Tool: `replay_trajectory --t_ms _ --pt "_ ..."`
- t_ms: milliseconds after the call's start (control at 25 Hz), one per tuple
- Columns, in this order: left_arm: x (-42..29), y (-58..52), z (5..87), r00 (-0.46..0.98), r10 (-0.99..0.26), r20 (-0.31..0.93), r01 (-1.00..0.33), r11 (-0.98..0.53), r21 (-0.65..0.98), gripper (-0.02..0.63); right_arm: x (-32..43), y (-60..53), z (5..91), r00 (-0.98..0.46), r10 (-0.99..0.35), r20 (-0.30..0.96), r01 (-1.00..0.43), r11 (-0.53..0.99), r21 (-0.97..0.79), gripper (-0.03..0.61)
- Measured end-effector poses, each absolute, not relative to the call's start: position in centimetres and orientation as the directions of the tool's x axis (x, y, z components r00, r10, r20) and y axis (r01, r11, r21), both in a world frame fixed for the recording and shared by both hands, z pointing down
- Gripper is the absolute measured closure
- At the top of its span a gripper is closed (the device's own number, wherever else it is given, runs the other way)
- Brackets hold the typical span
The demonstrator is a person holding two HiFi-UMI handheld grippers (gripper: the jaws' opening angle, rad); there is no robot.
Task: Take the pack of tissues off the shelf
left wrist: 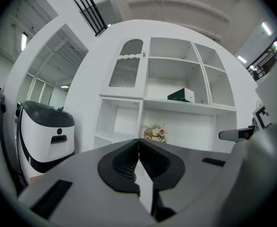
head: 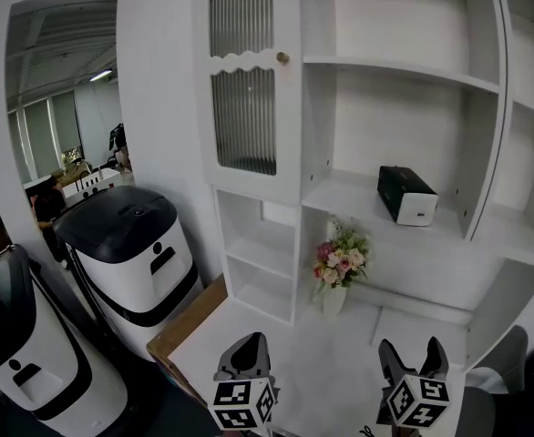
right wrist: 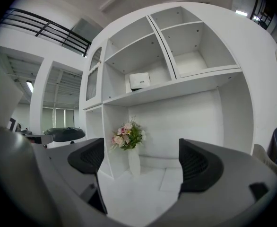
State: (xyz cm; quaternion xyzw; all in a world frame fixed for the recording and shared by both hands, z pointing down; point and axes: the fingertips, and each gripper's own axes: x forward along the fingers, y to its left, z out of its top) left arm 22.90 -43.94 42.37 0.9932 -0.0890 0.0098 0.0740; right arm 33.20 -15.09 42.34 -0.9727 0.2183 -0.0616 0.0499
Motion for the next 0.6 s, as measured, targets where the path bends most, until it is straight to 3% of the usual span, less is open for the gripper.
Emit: replay_trajectory --t_ms 600 --pt "25.7 -42.8 40.5 0.992 -0.128 0.003 -0.128 -0.984 0.121 0.595 34.9 -15.3 38.3 0.906 -0.423 0.027 -0.419 -0.904 -0.09 0.081"
